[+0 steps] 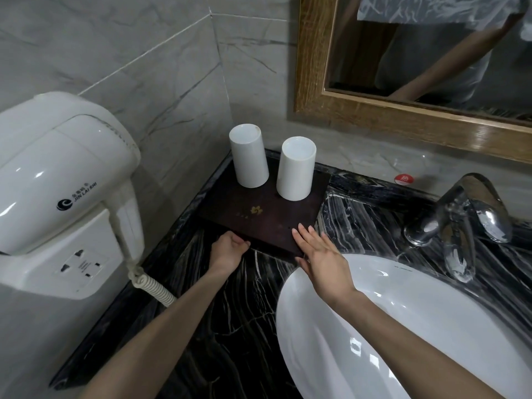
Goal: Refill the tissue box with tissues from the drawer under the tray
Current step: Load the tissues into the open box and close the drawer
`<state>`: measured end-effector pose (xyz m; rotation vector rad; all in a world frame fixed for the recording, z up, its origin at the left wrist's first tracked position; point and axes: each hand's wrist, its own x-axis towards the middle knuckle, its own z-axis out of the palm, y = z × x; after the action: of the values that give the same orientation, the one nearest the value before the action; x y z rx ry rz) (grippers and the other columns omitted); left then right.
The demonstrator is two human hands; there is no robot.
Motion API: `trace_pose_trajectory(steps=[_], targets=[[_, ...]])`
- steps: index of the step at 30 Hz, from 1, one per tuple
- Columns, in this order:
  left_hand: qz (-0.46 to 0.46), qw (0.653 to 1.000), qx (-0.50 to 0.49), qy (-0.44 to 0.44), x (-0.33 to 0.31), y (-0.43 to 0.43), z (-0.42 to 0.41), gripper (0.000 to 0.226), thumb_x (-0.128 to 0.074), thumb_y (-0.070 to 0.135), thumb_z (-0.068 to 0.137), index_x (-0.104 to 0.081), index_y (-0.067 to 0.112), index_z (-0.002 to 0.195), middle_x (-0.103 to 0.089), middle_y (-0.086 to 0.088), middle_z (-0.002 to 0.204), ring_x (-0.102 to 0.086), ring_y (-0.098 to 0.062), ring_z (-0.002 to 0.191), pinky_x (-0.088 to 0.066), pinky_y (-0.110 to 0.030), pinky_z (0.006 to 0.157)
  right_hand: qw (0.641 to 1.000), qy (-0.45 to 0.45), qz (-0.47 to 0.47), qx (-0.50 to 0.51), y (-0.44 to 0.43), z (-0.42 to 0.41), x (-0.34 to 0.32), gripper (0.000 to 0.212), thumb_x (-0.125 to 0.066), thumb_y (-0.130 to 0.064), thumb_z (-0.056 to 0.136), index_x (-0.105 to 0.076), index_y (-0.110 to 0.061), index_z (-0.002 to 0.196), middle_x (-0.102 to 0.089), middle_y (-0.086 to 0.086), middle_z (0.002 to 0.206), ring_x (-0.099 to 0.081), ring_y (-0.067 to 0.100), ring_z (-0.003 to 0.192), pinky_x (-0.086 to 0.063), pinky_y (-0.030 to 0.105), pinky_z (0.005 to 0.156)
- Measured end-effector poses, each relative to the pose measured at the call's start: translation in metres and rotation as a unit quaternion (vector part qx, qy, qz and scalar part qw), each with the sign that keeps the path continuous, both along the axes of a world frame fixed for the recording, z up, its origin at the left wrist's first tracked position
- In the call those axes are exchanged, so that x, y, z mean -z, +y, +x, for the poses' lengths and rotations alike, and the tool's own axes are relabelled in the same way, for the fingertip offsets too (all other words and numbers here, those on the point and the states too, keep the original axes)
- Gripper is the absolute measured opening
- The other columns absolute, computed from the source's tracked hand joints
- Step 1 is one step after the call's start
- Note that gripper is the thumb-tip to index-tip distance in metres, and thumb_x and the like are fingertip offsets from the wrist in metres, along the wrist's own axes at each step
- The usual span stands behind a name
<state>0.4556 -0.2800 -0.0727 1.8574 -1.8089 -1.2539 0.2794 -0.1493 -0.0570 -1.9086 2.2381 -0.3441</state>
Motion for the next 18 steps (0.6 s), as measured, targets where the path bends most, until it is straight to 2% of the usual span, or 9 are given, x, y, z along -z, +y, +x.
trace_pose_trajectory(steps=[3,5,7,9,11,13,15,18], targets=[[0.006,1.000,-0.001,0.006,-0.001,0.002,-0.001,0.016,-0.064,0.026,0.088,-0.055,0.014,0.082,-0.059,0.000,0.080,-0.060,-0.019,0.085,-0.044,-0.025,0.077,1.000,-0.011,0.012,-0.001,0.002,0.000,0.002,0.060,-0.038,-0.025,0.102,-0.008,-0.024,0.153,-0.003,-0.008,0.162,-0.005,0.010,0.150,0.001,0.024,0.120],[0.027,0.999,-0.013,0.029,-0.002,0.005,-0.002,0.016,-0.063,0.026,0.088,-0.054,0.013,0.086,-0.061,-0.003,0.086,-0.063,-0.024,0.092,-0.049,-0.029,0.084,0.999,-0.037,0.037,-0.007,0.005,0.001,0.003,0.068,-0.042,-0.030,0.100,-0.001,-0.024,0.153,0.007,-0.009,0.162,0.002,0.010,0.150,-0.003,0.025,0.121],[0.051,0.997,-0.029,0.056,-0.003,0.012,-0.002,0.024,-0.064,0.027,0.088,-0.054,0.008,0.099,-0.063,-0.007,0.091,-0.064,-0.028,0.099,-0.051,-0.038,0.094,0.995,-0.077,0.062,-0.018,0.006,0.000,0.002,0.078,-0.047,-0.038,0.097,0.005,-0.022,0.153,0.014,-0.010,0.161,0.009,0.010,0.149,-0.006,0.026,0.120],[0.066,0.996,-0.029,0.057,-0.005,0.018,-0.001,0.038,-0.064,0.029,0.088,-0.050,0.005,0.114,-0.062,-0.008,0.093,-0.065,-0.030,0.101,-0.051,-0.041,0.096,0.992,-0.104,0.074,-0.024,0.007,-0.001,0.000,0.080,-0.047,-0.041,0.096,0.006,-0.021,0.153,0.017,-0.010,0.160,0.012,0.008,0.148,-0.009,0.025,0.119],[0.070,0.997,-0.017,0.041,-0.006,0.026,0.000,0.045,-0.063,0.032,0.088,-0.047,0.005,0.120,-0.062,-0.007,0.095,-0.064,-0.029,0.101,-0.051,-0.041,0.096,0.991,-0.110,0.073,-0.025,0.014,-0.002,-0.002,0.077,-0.045,-0.040,0.097,0.005,-0.021,0.153,0.018,-0.012,0.159,0.013,0.006,0.147,-0.014,0.024,0.119],[0.072,0.997,-0.010,0.030,-0.006,0.034,0.001,0.042,-0.063,0.033,0.088,-0.049,0.005,0.116,-0.062,-0.005,0.091,-0.064,-0.026,0.096,-0.052,-0.040,0.094,0.991,-0.110,0.067,-0.026,0.026,-0.001,-0.002,0.075,-0.043,-0.041,0.098,0.003,-0.022,0.153,0.022,-0.017,0.154,0.016,0.002,0.144,-0.018,0.023,0.118],[0.064,0.998,0.001,0.020,-0.007,0.042,-0.001,0.032,-0.064,0.031,0.087,-0.057,0.005,0.104,-0.067,-0.008,0.090,-0.066,-0.028,0.096,-0.053,-0.040,0.093,0.992,-0.109,0.064,-0.026,0.041,0.000,-0.002,0.072,-0.041,-0.041,0.098,0.003,-0.023,0.153,0.022,-0.019,0.152,0.020,-0.002,0.139,-0.018,0.021,0.117],[0.051,0.997,0.059,0.000,-0.009,0.056,-0.010,0.022,-0.063,0.029,0.088,-0.065,0.007,0.090,-0.073,-0.014,0.098,-0.067,-0.030,0.098,-0.053,-0.039,0.093,0.991,-0.121,0.062,-0.012,0.061,-0.002,-0.005,0.070,-0.039,-0.041,0.099,0.001,-0.023,0.153,0.012,-0.015,0.159,0.017,-0.002,0.141,-0.013,0.018,0.116]])
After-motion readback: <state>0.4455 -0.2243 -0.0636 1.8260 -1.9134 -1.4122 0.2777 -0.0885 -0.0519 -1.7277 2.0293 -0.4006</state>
